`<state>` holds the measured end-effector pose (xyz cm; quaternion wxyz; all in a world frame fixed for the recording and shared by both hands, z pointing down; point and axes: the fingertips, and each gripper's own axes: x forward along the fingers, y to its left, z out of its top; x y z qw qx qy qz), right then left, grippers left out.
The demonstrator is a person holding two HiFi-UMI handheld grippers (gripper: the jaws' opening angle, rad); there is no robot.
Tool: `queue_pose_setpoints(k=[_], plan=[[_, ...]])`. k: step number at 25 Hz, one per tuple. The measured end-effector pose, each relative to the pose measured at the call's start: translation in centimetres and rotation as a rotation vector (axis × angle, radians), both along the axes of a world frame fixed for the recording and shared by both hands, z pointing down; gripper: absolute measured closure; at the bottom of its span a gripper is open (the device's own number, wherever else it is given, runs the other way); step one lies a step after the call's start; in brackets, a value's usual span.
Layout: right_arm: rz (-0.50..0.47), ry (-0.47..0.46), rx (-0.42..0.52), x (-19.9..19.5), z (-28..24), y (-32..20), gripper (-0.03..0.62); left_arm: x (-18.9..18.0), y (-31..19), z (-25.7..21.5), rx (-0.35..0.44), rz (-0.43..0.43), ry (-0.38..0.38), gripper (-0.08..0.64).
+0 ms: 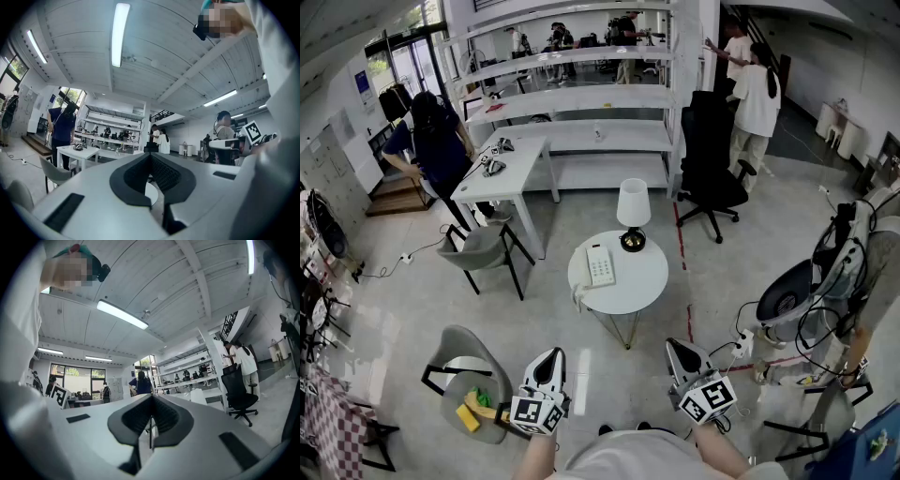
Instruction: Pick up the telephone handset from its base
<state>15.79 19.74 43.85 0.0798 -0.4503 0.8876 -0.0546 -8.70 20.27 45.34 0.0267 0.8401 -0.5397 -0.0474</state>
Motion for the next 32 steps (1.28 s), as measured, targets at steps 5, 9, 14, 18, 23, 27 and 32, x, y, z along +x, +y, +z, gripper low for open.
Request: queue_pose_setpoints(k=[5, 9, 14, 18, 23, 27, 32], plan=[[0.001, -0.006, 0.0, 0.2, 0.2, 0.0, 0.592, 0.2, 0.0, 0.3, -0.003, -0.003, -0.001, 0.54], [-0.002, -0.005, 0.005, 0.2, 0.3, 0.2, 0.592, 0.3, 0.2, 0.4, 0.0, 0.001, 0.005, 0.54], [-0.001, -0.004, 0.0, 0.0, 0.1, 0.1, 0.592, 0.3, 0.2, 0.4, 0.001, -0.006, -0.002, 0.538], [-0.012, 0.004, 0.025, -0.6, 0.1, 0.3, 0.589, -0.3, 0.2, 0.6, -0.004, -0.013, 0.0, 0.538], [-0.007, -0.002, 0.03, -1.4, 0.1, 0.2, 0.584, -1.2, 0.2, 0.7, -0.006, -0.017, 0.008, 0.539], [0.004, -0.01, 0.03, -2.4, 0.2, 0.1, 0.584, -2.2, 0.3, 1.0, -0.004, -0.013, 0.005, 0.538], [0.003, -0.01, 0.033, -4.1, 0.1, 0.0, 0.586, -4.2, 0.2, 1.3, -0.003, -0.017, 0.008, 0.538]])
